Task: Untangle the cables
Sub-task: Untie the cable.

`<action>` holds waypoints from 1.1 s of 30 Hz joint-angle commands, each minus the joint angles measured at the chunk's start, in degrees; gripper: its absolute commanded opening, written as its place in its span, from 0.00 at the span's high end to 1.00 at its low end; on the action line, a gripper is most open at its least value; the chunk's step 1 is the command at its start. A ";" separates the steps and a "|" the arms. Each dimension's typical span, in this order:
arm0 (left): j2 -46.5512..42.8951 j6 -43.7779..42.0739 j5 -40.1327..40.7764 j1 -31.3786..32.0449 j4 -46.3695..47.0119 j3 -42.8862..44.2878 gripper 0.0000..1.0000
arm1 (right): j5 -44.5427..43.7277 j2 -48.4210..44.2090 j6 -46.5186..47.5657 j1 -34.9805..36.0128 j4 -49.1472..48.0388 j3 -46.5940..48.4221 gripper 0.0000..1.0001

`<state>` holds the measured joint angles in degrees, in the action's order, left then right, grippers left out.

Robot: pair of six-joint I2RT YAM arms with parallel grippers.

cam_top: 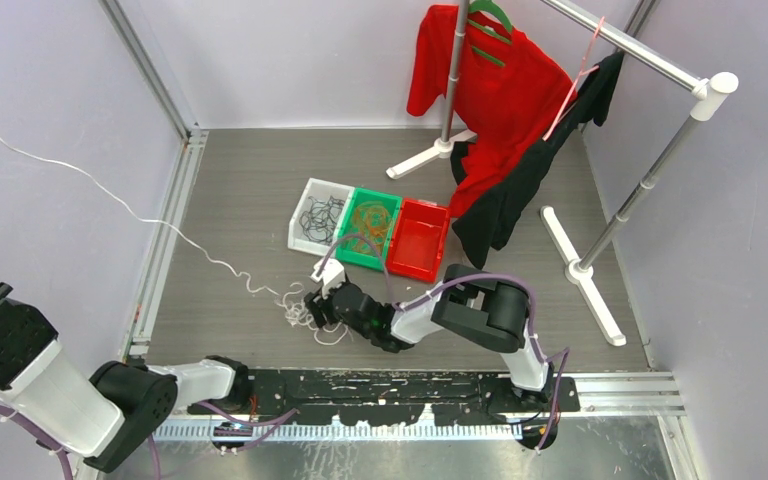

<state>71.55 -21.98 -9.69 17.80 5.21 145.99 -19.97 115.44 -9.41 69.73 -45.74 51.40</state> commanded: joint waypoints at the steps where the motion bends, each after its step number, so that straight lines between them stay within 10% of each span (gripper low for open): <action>1: 2.92 -3.97 2.17 -0.65 4.32 0.61 1.00 | -2.06 -2.92 -2.68 -0.08 -5.14 -3.14 0.35; 12: -1.47 -6.16 0.37 -0.73 -0.76 -10.86 1.00 | -9.05 -17.16 -3.78 -0.13 -6.56 -19.63 0.51; 19: -0.15 -3.83 -3.65 -0.67 -4.58 -10.48 1.00 | -6.35 -29.55 -0.10 -0.12 1.33 -20.08 0.29; 33: 0.50 3.66 -11.87 -0.75 -7.59 -10.19 1.00 | 12.11 -38.80 4.60 -0.13 13.31 2.08 0.19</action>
<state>72.03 -21.50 -18.70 17.43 -1.34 135.11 -12.29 76.73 -6.70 69.63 -33.43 47.18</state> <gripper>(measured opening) 0.009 0.813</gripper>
